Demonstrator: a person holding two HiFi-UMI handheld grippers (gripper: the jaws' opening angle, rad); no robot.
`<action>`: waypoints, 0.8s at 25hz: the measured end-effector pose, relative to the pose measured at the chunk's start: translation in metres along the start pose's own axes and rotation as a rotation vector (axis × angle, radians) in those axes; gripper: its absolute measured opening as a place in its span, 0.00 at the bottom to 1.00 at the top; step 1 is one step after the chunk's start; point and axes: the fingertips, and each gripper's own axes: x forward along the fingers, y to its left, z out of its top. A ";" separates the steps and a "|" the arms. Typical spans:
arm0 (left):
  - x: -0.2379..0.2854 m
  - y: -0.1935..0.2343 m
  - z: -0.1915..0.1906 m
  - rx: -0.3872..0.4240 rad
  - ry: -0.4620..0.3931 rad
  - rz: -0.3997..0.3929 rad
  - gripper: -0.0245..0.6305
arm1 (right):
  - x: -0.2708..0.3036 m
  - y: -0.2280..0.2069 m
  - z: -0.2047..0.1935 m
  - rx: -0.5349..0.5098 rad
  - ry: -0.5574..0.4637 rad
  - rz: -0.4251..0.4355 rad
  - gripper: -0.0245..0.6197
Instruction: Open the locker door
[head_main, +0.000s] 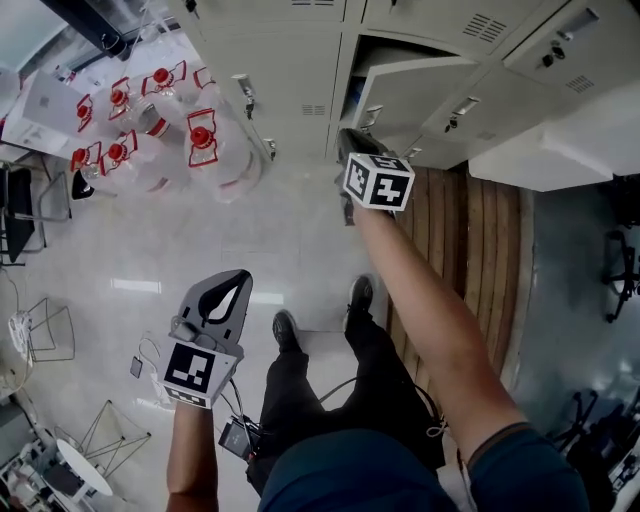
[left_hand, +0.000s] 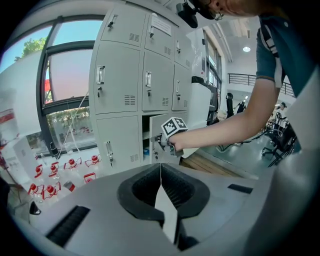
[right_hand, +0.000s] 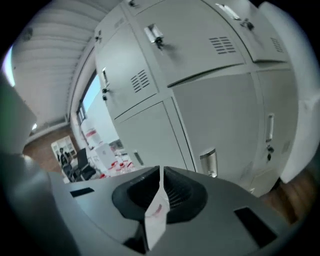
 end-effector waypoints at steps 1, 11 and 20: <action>-0.001 0.001 -0.001 -0.004 -0.004 0.003 0.07 | 0.010 -0.003 0.003 0.068 -0.030 -0.008 0.11; -0.023 0.021 -0.021 -0.012 0.018 0.037 0.07 | 0.002 -0.091 0.037 0.295 -0.220 -0.288 0.11; -0.011 0.014 -0.009 -0.002 0.015 0.002 0.07 | 0.011 -0.022 0.028 -0.049 -0.094 -0.100 0.11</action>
